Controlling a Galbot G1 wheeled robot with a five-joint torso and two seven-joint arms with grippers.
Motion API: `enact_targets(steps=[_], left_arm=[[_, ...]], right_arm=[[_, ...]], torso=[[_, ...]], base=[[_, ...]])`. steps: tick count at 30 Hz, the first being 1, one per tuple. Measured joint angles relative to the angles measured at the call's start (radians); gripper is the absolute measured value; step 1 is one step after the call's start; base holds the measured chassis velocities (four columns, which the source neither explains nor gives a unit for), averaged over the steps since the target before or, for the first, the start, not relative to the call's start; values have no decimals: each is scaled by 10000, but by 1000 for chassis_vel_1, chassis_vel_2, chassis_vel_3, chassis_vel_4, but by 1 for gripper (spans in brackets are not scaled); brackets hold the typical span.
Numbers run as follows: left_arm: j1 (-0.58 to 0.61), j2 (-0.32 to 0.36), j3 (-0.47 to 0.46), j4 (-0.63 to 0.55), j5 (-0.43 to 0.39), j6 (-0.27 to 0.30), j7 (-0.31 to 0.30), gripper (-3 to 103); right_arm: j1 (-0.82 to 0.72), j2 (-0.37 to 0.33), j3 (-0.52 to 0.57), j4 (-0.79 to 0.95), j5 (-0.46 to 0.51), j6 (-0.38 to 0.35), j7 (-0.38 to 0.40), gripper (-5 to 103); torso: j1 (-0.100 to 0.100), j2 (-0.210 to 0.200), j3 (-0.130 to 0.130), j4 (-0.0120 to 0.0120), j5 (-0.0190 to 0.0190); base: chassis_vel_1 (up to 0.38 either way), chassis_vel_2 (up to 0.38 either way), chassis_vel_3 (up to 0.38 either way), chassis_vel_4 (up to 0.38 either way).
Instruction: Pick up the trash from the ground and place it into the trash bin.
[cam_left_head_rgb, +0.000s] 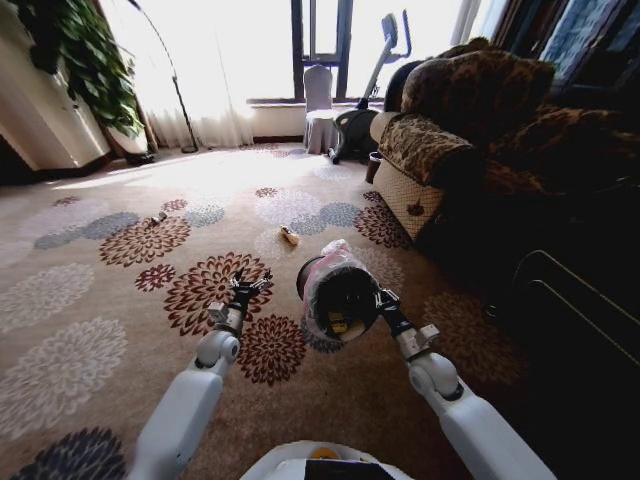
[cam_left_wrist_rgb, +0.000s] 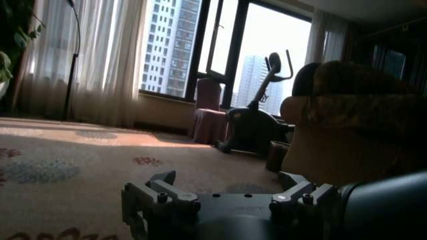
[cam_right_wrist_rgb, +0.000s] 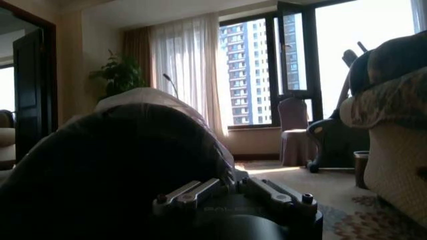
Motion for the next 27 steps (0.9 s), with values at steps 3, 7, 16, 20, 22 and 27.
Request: enact_targets(steps=[3, 7, 16, 20, 22, 27], left_arm=[[-212, 77, 88, 462, 74, 2, 157, 100], [-417, 147, 191, 877, 260, 12, 368, 100], [-439, 145, 332, 1170, 346, 96, 603, 100], [-416, 179, 336, 1170, 346, 80, 683, 100], [-415, 183, 336, 1170, 346, 76, 687, 100], [-389, 193, 324, 1114, 341, 67, 689, 102]], right_arm=[[-145, 3, 48, 78, -12, -4, 1, 0], [-295, 82, 48, 140, -16, 16, 0, 0], [-445, 188, 54, 98, -24, 267, 1, 0], [-458, 188, 59, 97, -19, 323, 0, 0], [-458, 184, 64, 96, -6, 331, 1, 0], [-468, 163, 70, 120, 45, 334, 1, 0]], torso=[[-3, 1, -3, -1, 2], [-2, 0, -1, -6, 2], [-2, 1, -1, -4, 2], [-2, 1, -1, -3, 1], [-1, 1, 0, -3, 1], [2, 1, 1, -3, 0]], base=[[56, -1, -32, 34], [14, -3, -4, 10], [-49, 45, 55, -44], [-140, 152, 149, -145], [-196, 206, 207, -196], [-259, 214, 254, -204]])
